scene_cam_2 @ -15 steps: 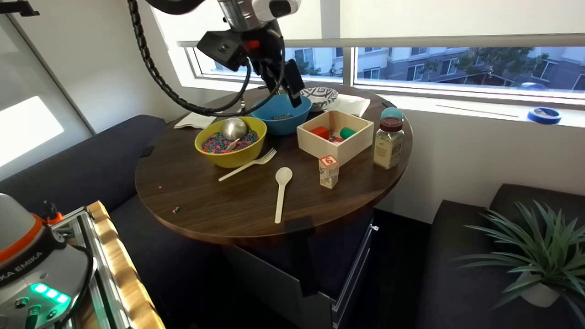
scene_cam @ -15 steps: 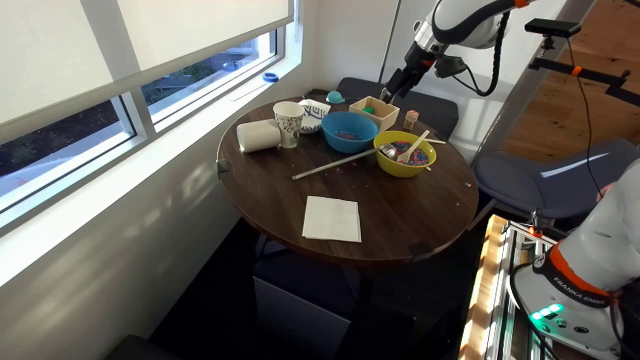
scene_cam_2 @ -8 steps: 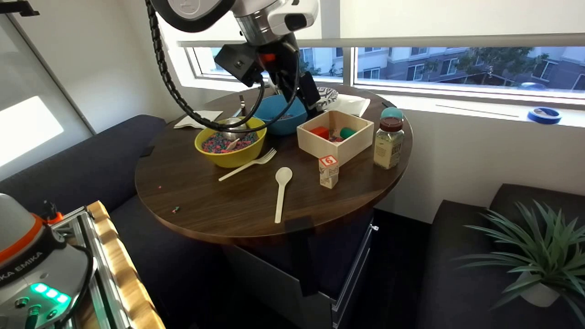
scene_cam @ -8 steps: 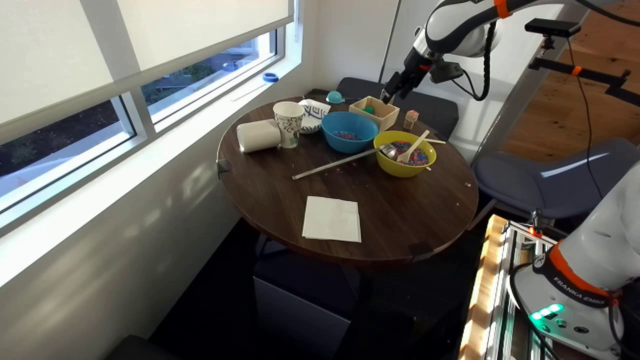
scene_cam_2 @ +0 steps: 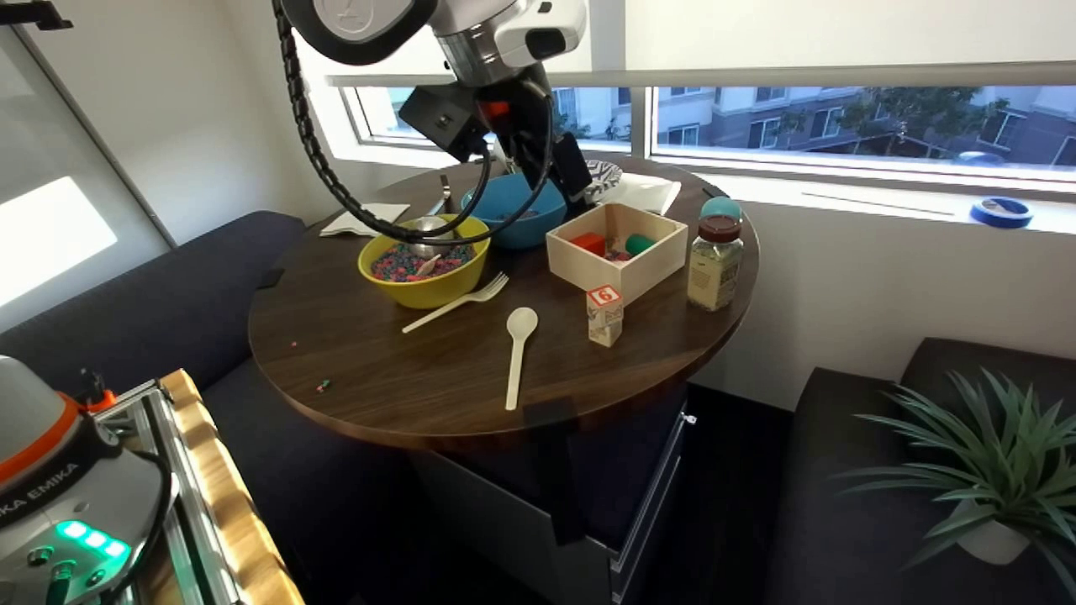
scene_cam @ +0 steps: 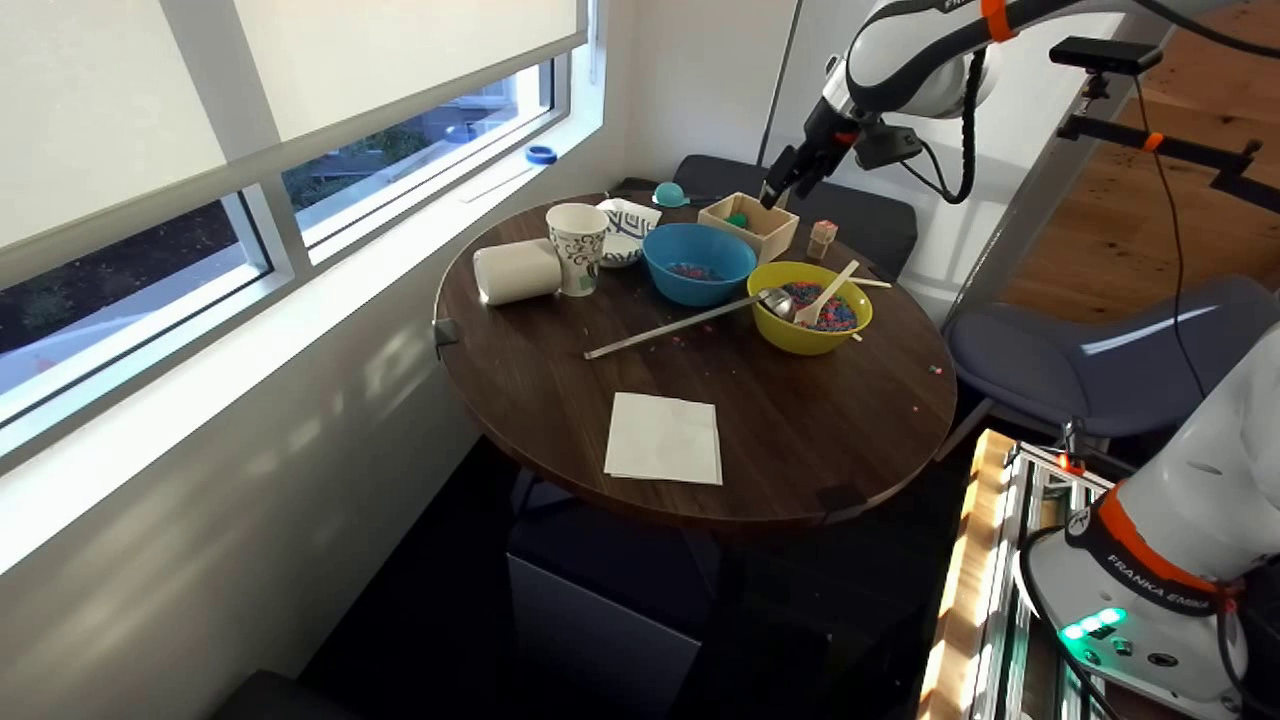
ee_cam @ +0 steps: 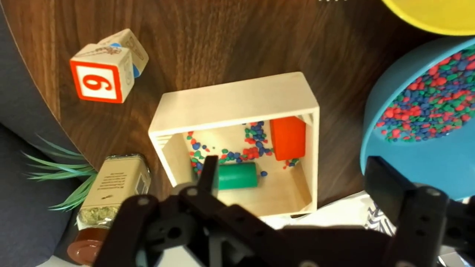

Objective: Spill the contents of the box into the blue bowl

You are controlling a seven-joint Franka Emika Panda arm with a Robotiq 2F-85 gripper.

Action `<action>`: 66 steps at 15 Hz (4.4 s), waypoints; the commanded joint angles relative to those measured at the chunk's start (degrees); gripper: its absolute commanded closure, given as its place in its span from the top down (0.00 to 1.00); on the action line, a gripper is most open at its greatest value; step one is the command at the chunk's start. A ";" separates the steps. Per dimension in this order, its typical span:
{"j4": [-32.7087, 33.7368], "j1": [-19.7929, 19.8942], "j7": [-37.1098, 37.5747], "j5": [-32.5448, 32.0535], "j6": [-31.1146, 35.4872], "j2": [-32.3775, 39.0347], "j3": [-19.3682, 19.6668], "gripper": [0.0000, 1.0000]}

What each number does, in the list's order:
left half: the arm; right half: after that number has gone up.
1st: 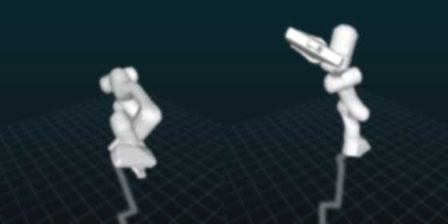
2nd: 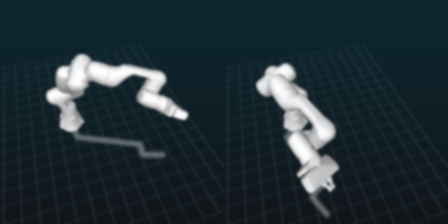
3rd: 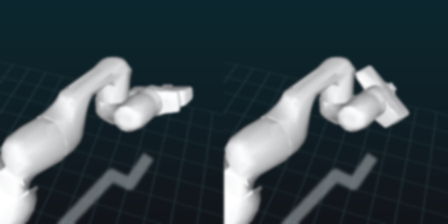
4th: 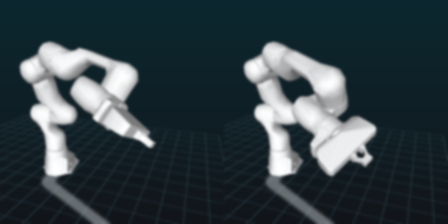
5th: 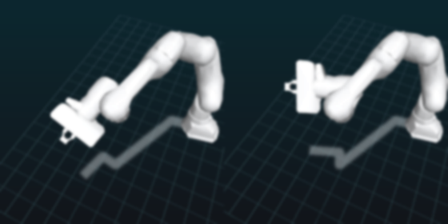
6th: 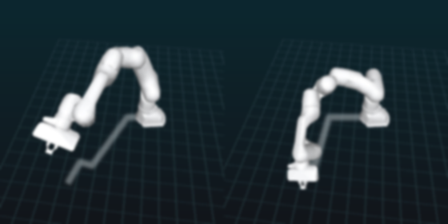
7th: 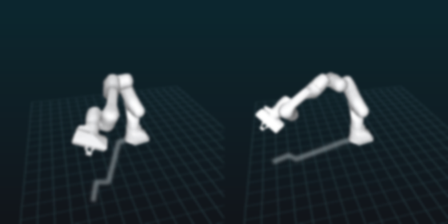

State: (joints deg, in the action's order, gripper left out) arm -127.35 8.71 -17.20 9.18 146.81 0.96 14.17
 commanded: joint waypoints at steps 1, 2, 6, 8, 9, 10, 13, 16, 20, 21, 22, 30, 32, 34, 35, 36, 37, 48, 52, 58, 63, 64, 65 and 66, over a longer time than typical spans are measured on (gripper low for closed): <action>2.23 0.70 -0.62 -0.39 3.61 3.95 -1.93 1.00; 2.85 0.78 -0.52 -0.61 4.63 4.97 -2.32 1.00; 6.23 1.57 -0.85 0.32 6.72 8.81 -3.76 1.00; 7.77 2.08 -0.76 0.47 6.28 10.61 -4.33 1.00; 8.34 2.39 -1.11 0.74 6.35 11.37 -4.75 0.95; 8.72 2.71 -1.18 0.88 6.41 12.04 -5.13 0.88; 9.66 3.53 -0.96 0.66 6.48 13.75 -6.14 0.71; 10.13 4.22 -1.08 0.66 6.79 14.71 -7.03 0.69; 10.51 4.88 -1.63 1.26 7.00 15.22 -8.39 0.69; 10.61 4.90 -1.63 1.15 7.05 15.34 -8.59 0.68; 10.68 4.92 -1.64 1.07 7.06 15.47 -8.79 0.62; 10.72 5.14 -1.78 0.60 7.76 16.30 -9.24 0.07; 10.60 5.35 -2.07 0.80 7.86 16.15 -9.36 0.03; 10.46 5.44 -1.87 0.67 7.67 15.75 -9.29 0.08; 10.24 5.38 -1.62 0.54 7.55 15.30 -9.21 0.07; 10.16 5.41 -1.63 0.66 7.53 14.99 -9.28 0.08; 9.97 5.41 -1.73 0.79 7.48 14.37 -9.39 0.08; 10.40 4.78 -1.18 2.99 6.58 11.08 -9.95 0.07; 9.93 4.69 -1.59 3.14 6.82 10.19 -10.16 0.06; 9.27 3.62 -1.95 5.18 5.31 5.44 -10.90 0.07; 9.00 1.91 -4.04 9.17 4.01 3.20 -12.25 0.07; 9.03 1.58 -5.28 11.39 2.89 2.77 -12.76 0.07; 9.06 1.26 -6.17 13.89 1.40 2.28 -13.23 0.07; 9.04 0.91 -7.00 15.89 0.15 1.92 -13.47 0.07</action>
State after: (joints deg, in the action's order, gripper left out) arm -117.20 10.47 -20.74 19.14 150.79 5.39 1.46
